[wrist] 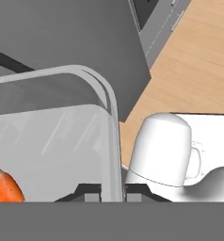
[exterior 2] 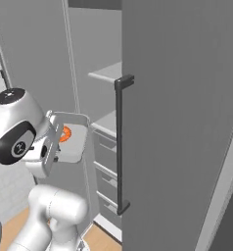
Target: Take the meat container that has the shrimp and place it on the second highest rack of the freezer. Then take the vegetable container that has the mushroom and cucumber and place it on the highest rack of the freezer.
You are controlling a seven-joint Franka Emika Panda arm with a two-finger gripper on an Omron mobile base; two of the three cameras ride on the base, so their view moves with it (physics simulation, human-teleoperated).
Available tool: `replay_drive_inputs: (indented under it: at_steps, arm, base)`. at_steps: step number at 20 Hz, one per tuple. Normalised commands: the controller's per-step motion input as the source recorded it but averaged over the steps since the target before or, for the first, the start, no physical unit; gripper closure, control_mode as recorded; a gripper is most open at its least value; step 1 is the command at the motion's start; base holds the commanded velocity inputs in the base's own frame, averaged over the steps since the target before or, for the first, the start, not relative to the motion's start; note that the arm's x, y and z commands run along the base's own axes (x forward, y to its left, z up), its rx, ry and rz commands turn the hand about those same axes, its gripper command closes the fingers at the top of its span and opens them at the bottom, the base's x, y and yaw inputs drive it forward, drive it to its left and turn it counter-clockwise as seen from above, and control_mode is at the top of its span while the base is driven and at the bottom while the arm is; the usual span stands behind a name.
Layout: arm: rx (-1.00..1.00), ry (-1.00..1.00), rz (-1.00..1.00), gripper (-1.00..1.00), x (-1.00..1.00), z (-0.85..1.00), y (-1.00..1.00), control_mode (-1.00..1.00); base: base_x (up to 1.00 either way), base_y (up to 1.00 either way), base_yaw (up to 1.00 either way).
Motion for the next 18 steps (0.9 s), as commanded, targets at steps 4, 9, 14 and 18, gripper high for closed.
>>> replay_drive_inputs:
  at_steps: [4,9,14,18]
  arm:
    - [0.00,0.00,0.00,1.00,0.00,0.00,0.00,1.00]
    - [0.00,0.00,0.00,1.00,0.00,0.00,0.00,1.00]
    - [0.00,0.00,0.00,1.00,0.00,0.00,0.00,1.00]
    - [0.00,0.00,0.00,1.00,0.00,0.00,0.00,1.00]
  base:
    - [0.48,0.00,-0.03]
    - [0.22,0.00,-0.01]
    - [0.19,0.00,-0.01]
    - [0.40,0.00,-0.02]
